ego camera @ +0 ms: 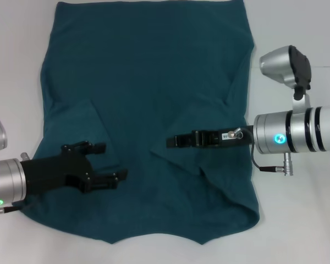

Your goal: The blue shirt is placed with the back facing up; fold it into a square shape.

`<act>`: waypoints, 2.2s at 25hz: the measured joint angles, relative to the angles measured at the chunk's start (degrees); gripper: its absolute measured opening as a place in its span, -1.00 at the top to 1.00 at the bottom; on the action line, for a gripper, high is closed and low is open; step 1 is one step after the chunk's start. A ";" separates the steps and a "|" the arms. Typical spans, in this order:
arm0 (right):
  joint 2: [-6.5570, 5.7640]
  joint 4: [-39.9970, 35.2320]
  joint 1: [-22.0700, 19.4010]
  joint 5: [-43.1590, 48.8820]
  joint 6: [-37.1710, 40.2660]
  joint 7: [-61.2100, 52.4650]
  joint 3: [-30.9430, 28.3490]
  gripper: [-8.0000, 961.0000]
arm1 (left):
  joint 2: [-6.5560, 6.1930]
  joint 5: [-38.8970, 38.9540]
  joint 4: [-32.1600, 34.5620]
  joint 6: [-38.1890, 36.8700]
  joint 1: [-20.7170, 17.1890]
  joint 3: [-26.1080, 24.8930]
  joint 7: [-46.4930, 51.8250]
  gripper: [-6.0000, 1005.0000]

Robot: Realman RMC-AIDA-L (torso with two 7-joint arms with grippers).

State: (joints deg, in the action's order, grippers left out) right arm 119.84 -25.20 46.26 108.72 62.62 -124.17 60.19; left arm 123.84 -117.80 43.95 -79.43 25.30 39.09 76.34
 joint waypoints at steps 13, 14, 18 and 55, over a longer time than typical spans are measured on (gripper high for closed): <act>-1.01 -7.12 -8.98 -8.16 7.02 7.74 -1.56 -0.57 | -0.17 -0.18 1.08 -2.28 -0.43 -2.08 3.60 -0.57; -1.10 -7.12 -9.52 -8.33 7.40 8.53 -2.30 -0.63 | -0.20 -0.20 1.23 -2.57 -0.56 -2.16 3.95 -0.57; -1.67 -7.15 -11.30 -8.43 9.33 9.73 -4.97 -0.85 | 0.02 -0.23 2.96 -3.46 -1.67 -2.27 6.09 -0.57; -3.14 -7.23 -12.83 -8.29 12.26 12.48 -12.20 -0.87 | -0.29 -7.47 6.44 -3.42 -8.16 -20.71 22.53 -0.54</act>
State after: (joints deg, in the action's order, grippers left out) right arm 116.71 -32.43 33.43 100.43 74.88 -111.69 47.99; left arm 123.56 -125.27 50.39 -82.85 17.13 18.39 98.87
